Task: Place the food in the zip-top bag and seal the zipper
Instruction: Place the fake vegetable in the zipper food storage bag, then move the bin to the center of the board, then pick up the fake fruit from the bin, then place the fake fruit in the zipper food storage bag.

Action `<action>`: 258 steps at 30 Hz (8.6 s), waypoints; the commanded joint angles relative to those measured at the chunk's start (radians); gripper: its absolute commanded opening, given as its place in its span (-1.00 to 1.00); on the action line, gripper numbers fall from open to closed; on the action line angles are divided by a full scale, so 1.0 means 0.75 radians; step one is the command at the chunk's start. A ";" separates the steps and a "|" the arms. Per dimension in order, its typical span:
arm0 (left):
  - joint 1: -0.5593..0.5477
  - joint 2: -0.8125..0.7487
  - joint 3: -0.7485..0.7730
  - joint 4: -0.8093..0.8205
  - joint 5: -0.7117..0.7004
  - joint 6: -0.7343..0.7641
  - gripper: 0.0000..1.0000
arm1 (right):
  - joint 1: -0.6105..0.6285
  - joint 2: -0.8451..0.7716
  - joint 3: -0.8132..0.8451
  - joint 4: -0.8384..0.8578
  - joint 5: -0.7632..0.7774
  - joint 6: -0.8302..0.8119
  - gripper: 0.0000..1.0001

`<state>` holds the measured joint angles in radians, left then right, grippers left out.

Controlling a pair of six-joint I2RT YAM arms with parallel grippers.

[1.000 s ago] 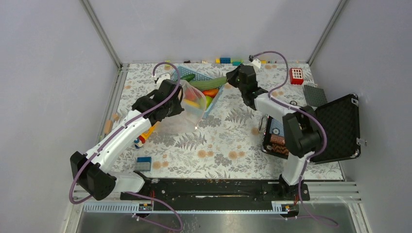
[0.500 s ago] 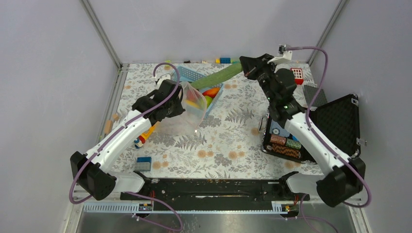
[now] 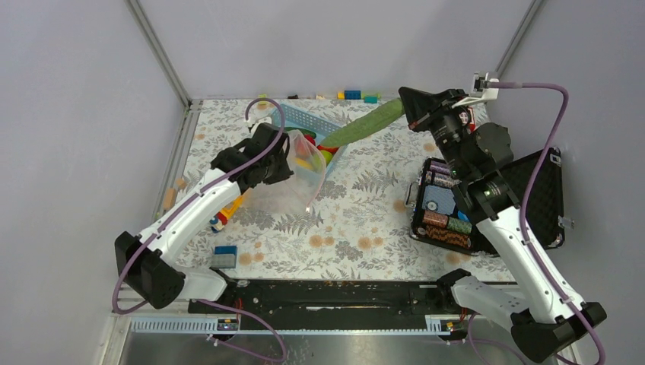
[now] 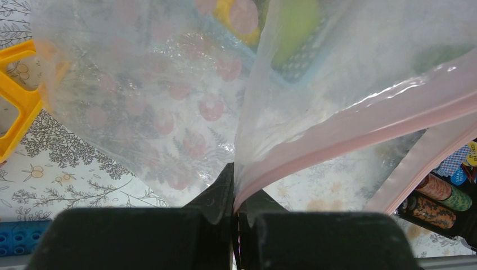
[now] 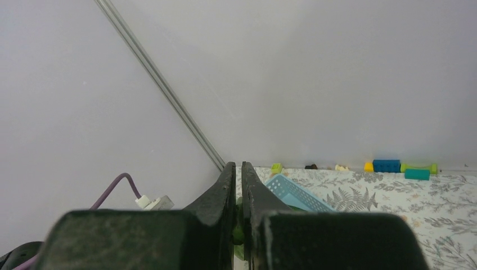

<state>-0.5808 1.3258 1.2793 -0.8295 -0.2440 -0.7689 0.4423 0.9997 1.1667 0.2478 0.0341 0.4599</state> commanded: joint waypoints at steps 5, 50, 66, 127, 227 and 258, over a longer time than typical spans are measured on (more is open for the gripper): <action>0.008 0.051 0.088 -0.007 0.038 -0.022 -1.00 | 0.007 -0.067 0.149 -0.110 -0.041 -0.078 -1.00; -0.069 -0.024 0.147 -0.004 0.306 -0.057 -1.00 | 0.380 0.104 -0.233 0.404 0.076 0.016 -1.00; -0.156 -0.027 0.180 0.055 0.331 -0.089 -1.00 | 0.565 0.183 -0.455 0.473 0.072 0.017 -1.00; -0.035 -0.272 -0.101 -0.002 -0.346 0.019 -1.00 | 0.271 1.459 1.072 -0.969 -0.029 -0.451 0.99; -0.145 -0.487 -0.329 0.499 0.255 0.233 -1.00 | 0.538 0.460 -0.102 -0.165 -0.299 0.000 -0.02; -0.150 -0.553 -0.267 0.499 0.269 0.208 -1.00 | 0.607 0.197 -0.016 -0.501 0.053 -0.109 0.99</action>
<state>-0.6884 0.9432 1.0153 -0.5270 -0.0578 -0.6029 0.8883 1.2331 1.1416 -0.1112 -0.0834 0.4000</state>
